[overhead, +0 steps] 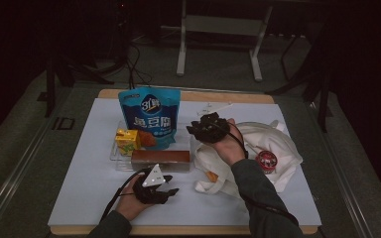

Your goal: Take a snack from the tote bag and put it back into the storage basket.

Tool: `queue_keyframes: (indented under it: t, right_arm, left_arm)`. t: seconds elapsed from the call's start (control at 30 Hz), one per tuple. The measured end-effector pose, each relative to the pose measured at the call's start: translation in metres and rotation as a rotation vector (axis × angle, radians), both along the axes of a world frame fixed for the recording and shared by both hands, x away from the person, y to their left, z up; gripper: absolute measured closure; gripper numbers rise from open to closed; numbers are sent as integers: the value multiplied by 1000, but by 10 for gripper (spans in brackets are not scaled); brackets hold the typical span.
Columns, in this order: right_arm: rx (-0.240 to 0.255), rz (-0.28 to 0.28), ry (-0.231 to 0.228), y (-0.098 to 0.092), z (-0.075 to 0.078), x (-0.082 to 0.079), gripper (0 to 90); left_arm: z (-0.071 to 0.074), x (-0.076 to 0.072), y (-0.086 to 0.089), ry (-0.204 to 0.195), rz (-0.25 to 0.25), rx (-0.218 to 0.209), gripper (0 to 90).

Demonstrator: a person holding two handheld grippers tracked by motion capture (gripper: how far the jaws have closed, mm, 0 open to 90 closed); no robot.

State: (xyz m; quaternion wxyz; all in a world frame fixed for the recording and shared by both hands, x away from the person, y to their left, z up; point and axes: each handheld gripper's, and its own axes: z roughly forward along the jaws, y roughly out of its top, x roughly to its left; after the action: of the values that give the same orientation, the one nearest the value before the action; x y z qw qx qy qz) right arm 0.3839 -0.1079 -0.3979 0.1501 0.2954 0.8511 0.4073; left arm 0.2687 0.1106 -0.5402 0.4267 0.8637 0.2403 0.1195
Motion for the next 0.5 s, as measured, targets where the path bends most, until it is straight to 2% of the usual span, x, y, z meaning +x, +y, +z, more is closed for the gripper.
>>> queue_keyframes:
  t: [0.33, 0.5]
  right_arm:
    - [-26, 11, 9, -16, -1, -9, 693]
    - [-19, 1, 10, -27, -1, -11, 691]
  left_arm:
    - [0, 0, 0, -1, 0, 0, 481]
    - [0, 0, 0, -3, 0, 2, 481]
